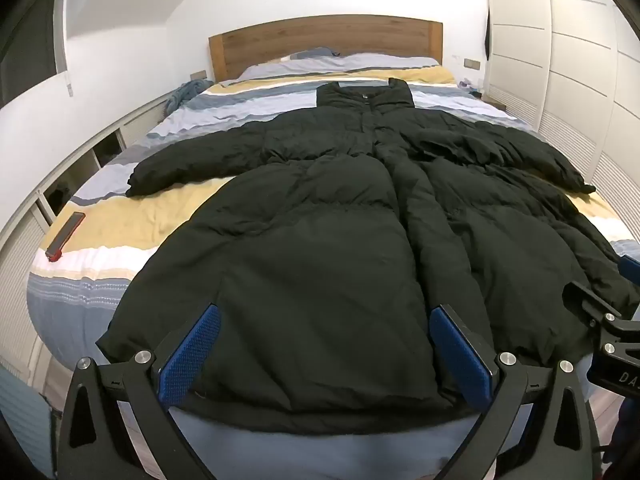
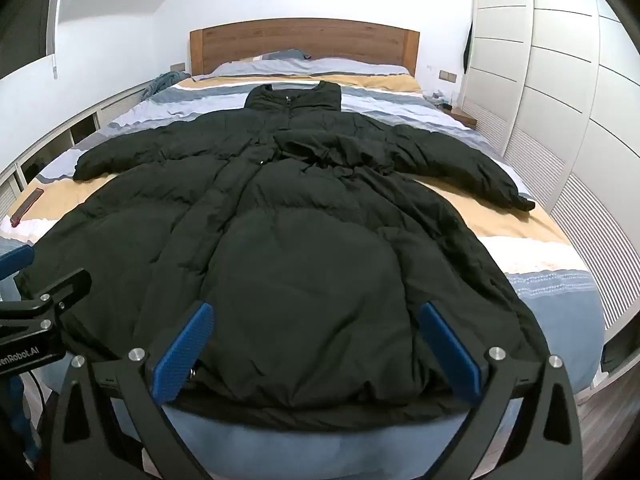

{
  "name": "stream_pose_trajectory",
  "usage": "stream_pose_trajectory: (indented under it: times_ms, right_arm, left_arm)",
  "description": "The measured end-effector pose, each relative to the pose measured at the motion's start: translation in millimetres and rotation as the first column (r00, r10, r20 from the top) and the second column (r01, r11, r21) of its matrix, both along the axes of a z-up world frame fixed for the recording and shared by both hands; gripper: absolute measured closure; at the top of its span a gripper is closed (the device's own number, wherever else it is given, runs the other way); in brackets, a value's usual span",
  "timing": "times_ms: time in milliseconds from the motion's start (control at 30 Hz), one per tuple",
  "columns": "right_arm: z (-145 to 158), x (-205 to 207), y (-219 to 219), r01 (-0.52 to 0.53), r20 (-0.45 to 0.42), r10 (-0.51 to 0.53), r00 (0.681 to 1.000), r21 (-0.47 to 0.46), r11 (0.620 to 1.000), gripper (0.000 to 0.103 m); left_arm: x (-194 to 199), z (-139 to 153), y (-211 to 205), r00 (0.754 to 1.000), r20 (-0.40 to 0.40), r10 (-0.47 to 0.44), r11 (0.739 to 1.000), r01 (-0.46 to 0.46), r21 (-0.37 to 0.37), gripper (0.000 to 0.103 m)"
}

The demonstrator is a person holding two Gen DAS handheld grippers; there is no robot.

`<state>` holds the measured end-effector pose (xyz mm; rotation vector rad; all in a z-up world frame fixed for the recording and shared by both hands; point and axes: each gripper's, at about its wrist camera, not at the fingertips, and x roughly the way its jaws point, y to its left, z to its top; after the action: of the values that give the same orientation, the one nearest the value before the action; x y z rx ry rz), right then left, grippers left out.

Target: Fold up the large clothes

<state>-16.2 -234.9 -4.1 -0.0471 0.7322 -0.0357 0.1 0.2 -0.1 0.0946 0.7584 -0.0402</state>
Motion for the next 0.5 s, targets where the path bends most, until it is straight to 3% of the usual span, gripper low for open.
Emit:
stream_pose_trajectory:
  times_ms: [500]
  right_arm:
    - [2.4, -0.6, -1.1, 0.007, 0.020, -0.007, 1.000, -0.012, 1.000, 0.000]
  left_arm:
    - [3.3, -1.1, 1.6, 1.000, -0.006, -0.008, 1.000, 0.008, -0.005, 0.000]
